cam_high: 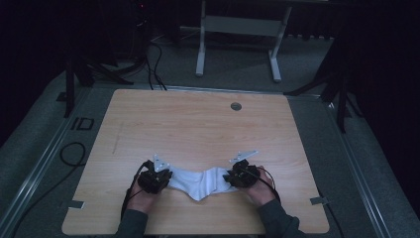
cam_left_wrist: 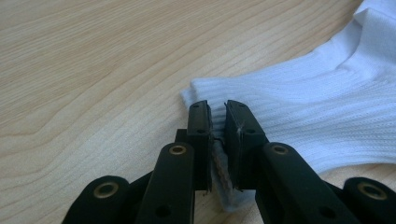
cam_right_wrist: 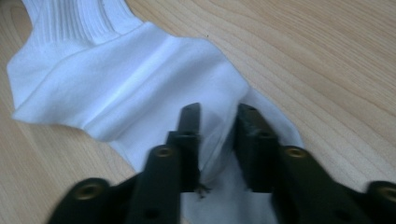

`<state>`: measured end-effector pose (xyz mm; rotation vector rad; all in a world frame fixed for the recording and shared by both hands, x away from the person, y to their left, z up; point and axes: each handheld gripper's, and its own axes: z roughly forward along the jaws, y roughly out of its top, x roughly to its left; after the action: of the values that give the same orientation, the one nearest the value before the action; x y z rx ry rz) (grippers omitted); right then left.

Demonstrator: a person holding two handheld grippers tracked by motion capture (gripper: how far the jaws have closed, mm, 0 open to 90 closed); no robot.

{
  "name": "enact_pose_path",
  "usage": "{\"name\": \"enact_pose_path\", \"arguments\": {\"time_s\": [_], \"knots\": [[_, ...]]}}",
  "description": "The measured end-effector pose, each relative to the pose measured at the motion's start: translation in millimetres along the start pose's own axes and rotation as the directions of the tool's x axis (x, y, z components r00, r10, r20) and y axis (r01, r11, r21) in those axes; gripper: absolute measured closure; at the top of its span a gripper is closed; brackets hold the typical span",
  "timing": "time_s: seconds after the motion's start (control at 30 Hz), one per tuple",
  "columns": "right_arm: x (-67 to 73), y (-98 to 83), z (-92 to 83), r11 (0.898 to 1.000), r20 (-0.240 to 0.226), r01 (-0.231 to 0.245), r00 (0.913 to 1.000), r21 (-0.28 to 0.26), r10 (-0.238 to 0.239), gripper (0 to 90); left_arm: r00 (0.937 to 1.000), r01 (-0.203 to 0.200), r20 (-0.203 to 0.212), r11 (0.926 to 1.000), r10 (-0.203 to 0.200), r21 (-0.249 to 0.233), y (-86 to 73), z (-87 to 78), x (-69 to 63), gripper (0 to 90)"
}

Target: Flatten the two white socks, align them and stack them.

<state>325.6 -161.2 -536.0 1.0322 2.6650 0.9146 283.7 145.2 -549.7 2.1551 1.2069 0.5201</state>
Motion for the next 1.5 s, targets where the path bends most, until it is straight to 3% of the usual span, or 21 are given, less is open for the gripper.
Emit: {"name": "enact_pose_path", "arguments": {"time_s": [0.2, 0.5, 0.87, 1.03, 1.27, 1.5], "knots": [[-0.5, -0.6, -3.5, 1.000, 0.003, 0.005, 1.0000, -0.006, -0.005, 87.2, 1.0000, -0.001, -0.001, 1.0000, 0.001, 0.000, 0.0, 0.1, -0.1, 80.3], [-0.7, 0.8, -14.4, 0.999, 0.021, 0.012, 0.9997, -0.040, -0.011, 87.8, 1.0000, -0.001, -0.001, 1.0000, 0.001, 0.000, 0.0, 0.1, -0.1, 80.3], [-15.1, -2.5, -49.7, 0.993, 0.056, -0.014, 0.9982, -0.120, 0.021, 87.9, 1.0000, 0.000, -0.001, 1.0000, 0.000, 0.000, -0.2, 0.0, -0.1, 80.3], [-21.3, -6.6, -56.9, 0.991, 0.065, -0.025, 0.9973, -0.131, 0.033, 87.9, 1.0000, -0.001, 0.000, 1.0000, 0.001, 0.001, -0.3, 0.0, -0.2, 80.3], [-26.1, -9.2, -59.5, 0.989, 0.070, -0.041, 0.9963, -0.140, 0.051, 87.9, 1.0000, 0.001, -0.001, 1.0000, -0.001, -0.001, -0.6, 0.0, -0.6, 80.3], [-29.6, -14.4, -43.1, 0.993, 0.065, -0.060, 0.9956, -0.106, 0.067, 87.8, 1.0000, 0.003, -0.002, 1.0000, -0.003, -0.003, -0.8, -0.1, -0.6, 80.2]]}}
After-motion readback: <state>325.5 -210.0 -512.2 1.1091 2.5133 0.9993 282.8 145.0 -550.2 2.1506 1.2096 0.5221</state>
